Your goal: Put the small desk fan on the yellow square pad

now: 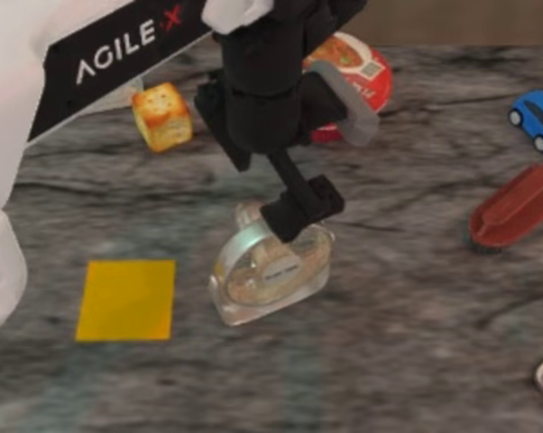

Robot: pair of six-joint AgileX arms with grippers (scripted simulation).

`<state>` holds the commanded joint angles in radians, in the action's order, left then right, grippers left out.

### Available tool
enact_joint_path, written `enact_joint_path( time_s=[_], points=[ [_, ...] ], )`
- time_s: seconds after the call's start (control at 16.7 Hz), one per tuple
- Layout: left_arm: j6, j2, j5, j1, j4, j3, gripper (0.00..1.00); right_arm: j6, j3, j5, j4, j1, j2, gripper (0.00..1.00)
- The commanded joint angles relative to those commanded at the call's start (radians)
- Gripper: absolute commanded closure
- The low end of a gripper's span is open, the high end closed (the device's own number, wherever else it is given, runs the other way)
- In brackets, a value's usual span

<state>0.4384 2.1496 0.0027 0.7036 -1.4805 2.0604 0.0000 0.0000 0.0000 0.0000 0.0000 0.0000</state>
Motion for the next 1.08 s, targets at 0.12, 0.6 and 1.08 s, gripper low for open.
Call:
enact_joint_path(
  time_s=[0.12, 0.6, 1.08],
  points=[
    [-0.001, -0.002, 0.001, -0.005, 0.002, -0.002, 0.0, 0.0, 0.0, 0.0, 0.0, 0.0, 0.0, 0.0],
    [0.002, -0.011, 0.0, -0.002, 0.189, -0.2, 0.0, 0.0, 0.0, 0.0, 0.0, 0.0, 0.0, 0.0],
    [0.002, -0.011, 0.0, -0.002, 0.204, -0.215, 0.23, 0.0, 0.0, 0.0, 0.0, 0.0, 0.0, 0.0]
  ],
)
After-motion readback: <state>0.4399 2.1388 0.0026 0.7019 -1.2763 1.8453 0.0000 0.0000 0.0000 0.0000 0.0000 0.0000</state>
